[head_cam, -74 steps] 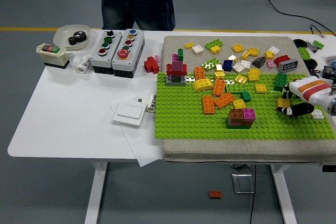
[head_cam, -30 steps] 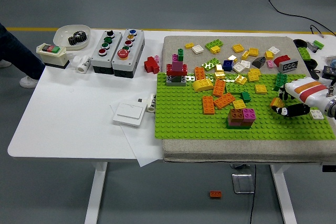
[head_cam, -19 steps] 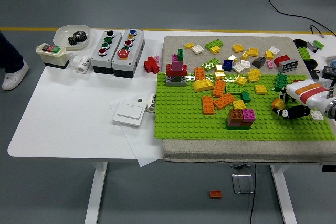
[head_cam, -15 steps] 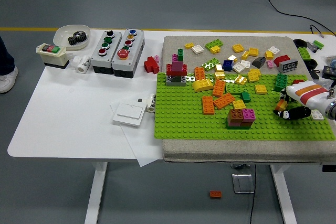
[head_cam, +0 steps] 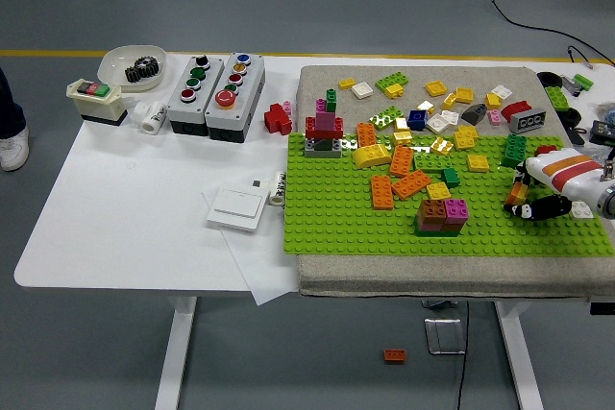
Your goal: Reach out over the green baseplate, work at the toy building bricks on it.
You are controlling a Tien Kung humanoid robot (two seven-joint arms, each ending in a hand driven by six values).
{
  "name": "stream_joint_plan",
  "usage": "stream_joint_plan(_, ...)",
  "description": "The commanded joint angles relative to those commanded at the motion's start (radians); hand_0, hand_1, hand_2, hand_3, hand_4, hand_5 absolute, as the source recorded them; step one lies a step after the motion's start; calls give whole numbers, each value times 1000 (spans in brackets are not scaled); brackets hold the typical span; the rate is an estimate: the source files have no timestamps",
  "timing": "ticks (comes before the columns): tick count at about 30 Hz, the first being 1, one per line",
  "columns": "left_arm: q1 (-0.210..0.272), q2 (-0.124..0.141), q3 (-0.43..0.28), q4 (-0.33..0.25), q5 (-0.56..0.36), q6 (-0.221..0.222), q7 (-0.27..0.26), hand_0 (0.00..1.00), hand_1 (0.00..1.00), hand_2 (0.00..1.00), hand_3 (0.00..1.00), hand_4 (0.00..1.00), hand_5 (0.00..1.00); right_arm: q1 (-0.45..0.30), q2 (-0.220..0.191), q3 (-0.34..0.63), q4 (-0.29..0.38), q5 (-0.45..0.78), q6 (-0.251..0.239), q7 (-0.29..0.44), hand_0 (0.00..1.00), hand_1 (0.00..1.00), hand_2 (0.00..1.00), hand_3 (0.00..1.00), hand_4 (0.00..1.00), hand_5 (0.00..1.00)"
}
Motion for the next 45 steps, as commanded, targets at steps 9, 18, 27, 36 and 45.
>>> stream_joint_plan(9,1,0,-2,0,3,0,1,793,781,768,595,658,666,-9,-3,24,18,11,11,11,502,591,683,693,861,514)
stream_joint_plan(18,1,0,0,0,2,0,0,793,782,768,595,658,666,-40,-16,82,54,37,40,11,515,606,695,771,912,526)
stream_joint_plan(27,3,0,-1,0,5,0,0,794,782,768,594,658,666,-135,-61,214,159,64,-89,15,418,513,574,541,798,523)
stream_joint_plan(36,6,-1,-2,-1,12,-3,1,794,783,767,594,658,666,-198,-86,274,210,38,-110,28,337,419,490,499,689,503)
stream_joint_plan(45,7,-1,-9,-1,25,-6,3,794,789,764,593,659,667,-240,-103,296,259,33,-60,47,116,94,178,507,337,305)
